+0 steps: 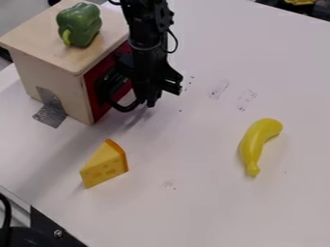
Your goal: Closed the drawer
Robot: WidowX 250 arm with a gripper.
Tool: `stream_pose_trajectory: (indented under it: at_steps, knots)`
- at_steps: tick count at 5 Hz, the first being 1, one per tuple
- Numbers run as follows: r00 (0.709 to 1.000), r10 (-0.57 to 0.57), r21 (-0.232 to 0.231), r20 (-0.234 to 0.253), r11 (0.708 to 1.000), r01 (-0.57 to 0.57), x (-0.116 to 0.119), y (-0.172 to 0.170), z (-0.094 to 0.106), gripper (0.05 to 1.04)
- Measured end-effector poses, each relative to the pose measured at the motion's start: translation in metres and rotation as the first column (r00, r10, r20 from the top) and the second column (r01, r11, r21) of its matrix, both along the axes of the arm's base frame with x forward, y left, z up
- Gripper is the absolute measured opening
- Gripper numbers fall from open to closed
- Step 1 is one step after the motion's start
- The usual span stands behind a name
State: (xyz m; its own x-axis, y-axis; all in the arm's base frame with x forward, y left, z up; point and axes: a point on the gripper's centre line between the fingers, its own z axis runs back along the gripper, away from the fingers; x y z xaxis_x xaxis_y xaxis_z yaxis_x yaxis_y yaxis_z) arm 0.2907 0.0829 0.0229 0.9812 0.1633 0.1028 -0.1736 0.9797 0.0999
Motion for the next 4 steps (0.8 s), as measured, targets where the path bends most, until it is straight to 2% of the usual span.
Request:
stream_pose_trajectory:
  at_steps: [1, 2, 3, 4]
  knots:
    - [1.000, -0.010, -0.006, -0.006, 1.000, 0.010, -0.002, -0.001, -0.001, 0.151]
    - [1.000, 0.010, -0.035, -0.027, 0.999, -0.011, -0.014, -0.004, 0.000, 0.369]
    - [1.000, -0.018, -0.067, -0.007, 0.998, 0.018, -0.018, -0.013, 0.017, 0.685]
    - [0.995, -0.079, -0.087, 0.055, 0.993, 0.084, -0.019, -0.034, 0.046, 0.954]
